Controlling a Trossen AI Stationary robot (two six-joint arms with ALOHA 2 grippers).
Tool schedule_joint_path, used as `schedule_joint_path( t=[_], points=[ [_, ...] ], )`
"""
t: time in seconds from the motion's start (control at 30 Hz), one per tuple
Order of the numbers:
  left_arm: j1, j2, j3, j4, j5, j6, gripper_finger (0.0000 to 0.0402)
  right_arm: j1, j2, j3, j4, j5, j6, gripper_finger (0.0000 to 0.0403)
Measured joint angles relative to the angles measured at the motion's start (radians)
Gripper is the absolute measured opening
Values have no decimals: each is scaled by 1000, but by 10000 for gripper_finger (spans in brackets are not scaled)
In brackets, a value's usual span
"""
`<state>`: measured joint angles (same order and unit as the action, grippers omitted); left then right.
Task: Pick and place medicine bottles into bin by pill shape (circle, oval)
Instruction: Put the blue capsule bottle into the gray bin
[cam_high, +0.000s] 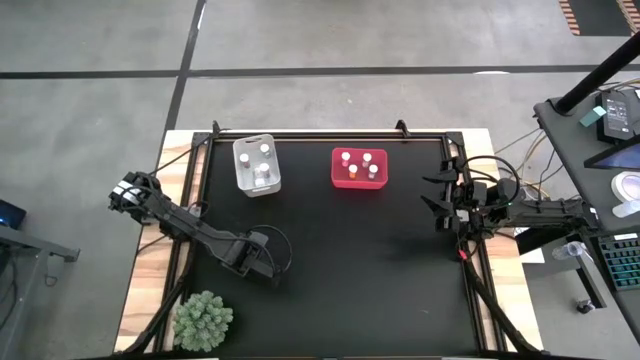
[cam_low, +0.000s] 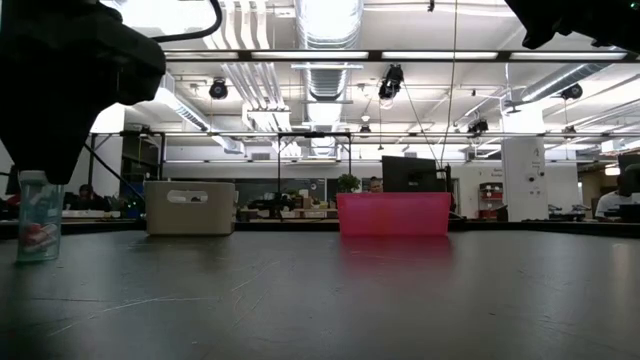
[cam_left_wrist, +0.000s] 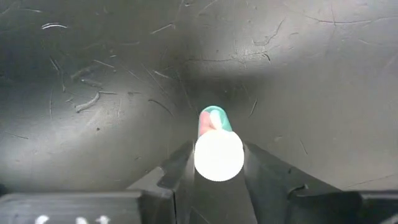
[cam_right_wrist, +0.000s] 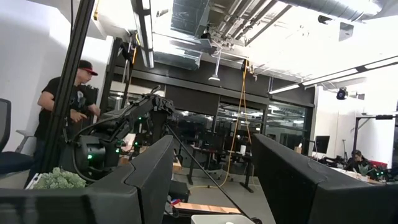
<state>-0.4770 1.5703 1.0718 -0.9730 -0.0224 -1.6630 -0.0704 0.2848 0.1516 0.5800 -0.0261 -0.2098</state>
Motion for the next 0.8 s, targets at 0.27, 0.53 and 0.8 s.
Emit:
schedule_joint_path(
  t=[0.27, 0.53, 0.8],
  points=[
    [37, -10, 73, -19, 5, 82, 109, 0, 0, 0, 0, 0, 0, 210],
    [186, -14, 263, -228, -51, 373, 109, 0, 0, 0, 0, 0, 0, 210],
    [450, -16, 406, -398, -191, 839, 109, 0, 0, 0, 0, 0, 1, 210]
  ],
)
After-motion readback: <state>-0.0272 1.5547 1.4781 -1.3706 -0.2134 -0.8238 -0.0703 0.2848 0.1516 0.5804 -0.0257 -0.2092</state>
